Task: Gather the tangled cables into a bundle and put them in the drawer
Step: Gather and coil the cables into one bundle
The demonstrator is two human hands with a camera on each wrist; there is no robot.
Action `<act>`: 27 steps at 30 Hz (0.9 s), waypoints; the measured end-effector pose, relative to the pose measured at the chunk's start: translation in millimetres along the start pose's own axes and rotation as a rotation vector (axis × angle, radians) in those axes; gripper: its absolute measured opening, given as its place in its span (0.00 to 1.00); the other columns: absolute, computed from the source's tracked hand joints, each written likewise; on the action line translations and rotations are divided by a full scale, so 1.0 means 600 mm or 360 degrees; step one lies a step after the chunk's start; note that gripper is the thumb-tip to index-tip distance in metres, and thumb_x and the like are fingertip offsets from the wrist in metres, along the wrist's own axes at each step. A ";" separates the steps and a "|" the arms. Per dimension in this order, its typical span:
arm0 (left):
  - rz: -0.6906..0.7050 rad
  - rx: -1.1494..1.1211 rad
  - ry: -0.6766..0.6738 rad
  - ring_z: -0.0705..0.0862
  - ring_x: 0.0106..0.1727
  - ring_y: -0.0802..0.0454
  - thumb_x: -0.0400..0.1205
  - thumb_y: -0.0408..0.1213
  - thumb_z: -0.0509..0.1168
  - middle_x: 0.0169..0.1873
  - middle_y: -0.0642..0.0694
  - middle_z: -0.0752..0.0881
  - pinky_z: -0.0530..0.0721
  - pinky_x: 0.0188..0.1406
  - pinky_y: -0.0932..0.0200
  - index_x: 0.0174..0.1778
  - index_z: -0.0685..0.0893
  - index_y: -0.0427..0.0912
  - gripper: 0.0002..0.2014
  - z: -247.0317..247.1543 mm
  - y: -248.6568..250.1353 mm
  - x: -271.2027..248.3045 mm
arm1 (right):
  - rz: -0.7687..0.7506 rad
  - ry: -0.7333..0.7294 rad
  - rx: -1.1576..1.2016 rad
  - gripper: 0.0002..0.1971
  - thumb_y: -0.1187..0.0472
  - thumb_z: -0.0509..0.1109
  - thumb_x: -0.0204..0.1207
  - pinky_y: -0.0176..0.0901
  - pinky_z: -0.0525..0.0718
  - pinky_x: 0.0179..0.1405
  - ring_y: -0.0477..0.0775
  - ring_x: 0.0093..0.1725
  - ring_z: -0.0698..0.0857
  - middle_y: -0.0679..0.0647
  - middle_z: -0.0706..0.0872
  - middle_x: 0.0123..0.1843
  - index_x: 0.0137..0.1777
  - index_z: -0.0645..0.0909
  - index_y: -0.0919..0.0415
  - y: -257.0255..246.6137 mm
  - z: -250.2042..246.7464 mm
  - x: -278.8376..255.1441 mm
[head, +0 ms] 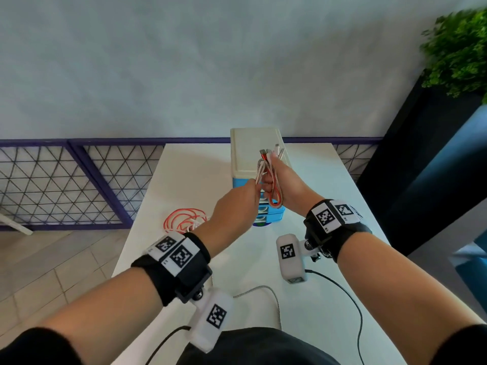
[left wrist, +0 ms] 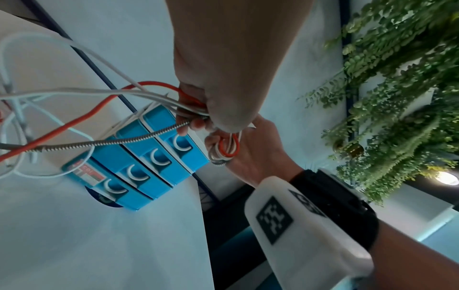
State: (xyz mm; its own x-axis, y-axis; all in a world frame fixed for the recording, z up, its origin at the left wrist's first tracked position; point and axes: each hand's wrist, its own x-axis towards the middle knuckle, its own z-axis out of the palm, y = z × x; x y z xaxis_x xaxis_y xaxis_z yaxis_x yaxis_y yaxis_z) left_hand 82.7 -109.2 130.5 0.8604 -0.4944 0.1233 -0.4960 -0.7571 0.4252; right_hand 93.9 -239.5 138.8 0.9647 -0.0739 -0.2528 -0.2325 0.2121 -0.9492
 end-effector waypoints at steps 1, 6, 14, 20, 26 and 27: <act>0.0034 0.0058 0.0007 0.80 0.39 0.42 0.89 0.43 0.47 0.37 0.44 0.79 0.74 0.35 0.51 0.50 0.72 0.42 0.12 -0.001 0.006 0.000 | 0.0010 -0.0024 0.0066 0.25 0.33 0.52 0.80 0.39 0.67 0.29 0.46 0.25 0.66 0.49 0.65 0.26 0.33 0.68 0.53 0.000 0.001 0.000; 0.0133 0.0181 0.0061 0.80 0.39 0.40 0.86 0.35 0.51 0.38 0.42 0.80 0.70 0.34 0.50 0.58 0.74 0.35 0.11 -0.011 0.029 0.000 | -0.0088 -0.0142 -0.0173 0.19 0.44 0.70 0.76 0.40 0.71 0.27 0.48 0.24 0.73 0.51 0.71 0.25 0.35 0.69 0.56 0.000 0.004 -0.013; 0.0118 0.0010 -0.0228 0.81 0.39 0.41 0.87 0.36 0.49 0.41 0.38 0.81 0.73 0.32 0.55 0.59 0.74 0.31 0.14 -0.022 0.044 0.009 | -0.0019 0.0076 -0.0077 0.13 0.48 0.63 0.83 0.36 0.76 0.26 0.44 0.26 0.77 0.50 0.75 0.31 0.42 0.74 0.56 0.006 0.001 -0.004; 0.0155 -0.0302 -0.0748 0.81 0.34 0.57 0.88 0.41 0.49 0.43 0.43 0.91 0.74 0.34 0.65 0.44 0.75 0.42 0.13 -0.025 0.021 0.018 | -0.0080 0.0068 0.0330 0.17 0.46 0.59 0.84 0.35 0.77 0.24 0.44 0.25 0.72 0.48 0.68 0.26 0.38 0.70 0.56 -0.005 -0.012 0.007; 0.0157 -0.0441 -0.0726 0.77 0.36 0.55 0.89 0.42 0.48 0.39 0.46 0.82 0.75 0.39 0.61 0.47 0.77 0.39 0.15 0.011 0.014 0.001 | -0.0027 0.0004 0.0713 0.21 0.44 0.61 0.82 0.62 0.89 0.47 0.56 0.43 0.90 0.56 0.85 0.36 0.35 0.76 0.59 -0.002 0.002 0.003; 0.0181 -0.0454 -0.0680 0.77 0.37 0.52 0.88 0.42 0.48 0.39 0.45 0.82 0.76 0.43 0.57 0.46 0.77 0.39 0.15 0.021 0.011 -0.002 | -0.0017 0.0011 0.0765 0.22 0.43 0.61 0.82 0.61 0.90 0.46 0.57 0.43 0.91 0.57 0.86 0.36 0.34 0.75 0.59 0.000 0.006 0.001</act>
State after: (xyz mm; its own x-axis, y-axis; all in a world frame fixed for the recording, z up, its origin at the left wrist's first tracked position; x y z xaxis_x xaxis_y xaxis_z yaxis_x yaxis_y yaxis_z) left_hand 77.0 -118.6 122.0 0.6492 -0.7417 -0.1684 -0.4806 -0.5717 0.6650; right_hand 95.2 -236.0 139.4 0.9656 -0.0847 -0.2459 -0.1371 0.6377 -0.7580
